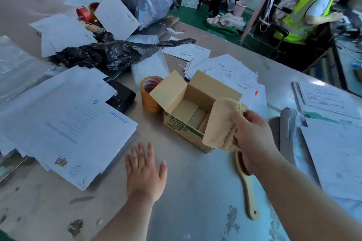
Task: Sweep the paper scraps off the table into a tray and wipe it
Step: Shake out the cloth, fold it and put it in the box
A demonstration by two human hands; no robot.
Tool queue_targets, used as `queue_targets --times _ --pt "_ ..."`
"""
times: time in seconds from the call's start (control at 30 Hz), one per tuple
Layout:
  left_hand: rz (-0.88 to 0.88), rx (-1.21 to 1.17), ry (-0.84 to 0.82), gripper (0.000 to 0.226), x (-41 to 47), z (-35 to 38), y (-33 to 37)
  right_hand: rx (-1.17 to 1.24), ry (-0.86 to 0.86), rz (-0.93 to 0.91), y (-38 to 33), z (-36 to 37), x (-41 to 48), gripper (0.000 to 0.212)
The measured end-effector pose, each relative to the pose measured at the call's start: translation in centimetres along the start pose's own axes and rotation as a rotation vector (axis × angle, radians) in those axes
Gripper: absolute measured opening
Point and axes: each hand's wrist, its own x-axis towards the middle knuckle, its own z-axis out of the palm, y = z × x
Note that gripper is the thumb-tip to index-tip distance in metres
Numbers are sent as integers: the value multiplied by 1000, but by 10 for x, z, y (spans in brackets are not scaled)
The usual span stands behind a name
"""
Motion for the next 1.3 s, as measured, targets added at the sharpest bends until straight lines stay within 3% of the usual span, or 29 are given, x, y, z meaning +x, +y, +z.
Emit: queue_targets --times 0.37,0.5,0.63,0.73,0.87,1.0,1.17,1.3 --pt "-6 54 38 78 9 10 4 181 -150 156 -1 92 109 11" --pt "0 72 73 78 10 10 5 222 -87 379 35 104 133 3" --pt "-2 84 82 78 11 11 5 269 -33 608 73 113 156 55" --pt "-1 91 94 78 11 11 5 139 31 583 82 119 161 62" --pt "-1 93 108 78 12 11 6 55 -2 442 78 123 160 19" --pt "1 97 95 79 12 10 7 177 -182 343 71 127 159 22" --pt "1 116 56 79 12 10 6 -84 95 398 70 127 157 48" --pt "2 127 40 79 11 8 6 -459 146 141 68 128 143 65"
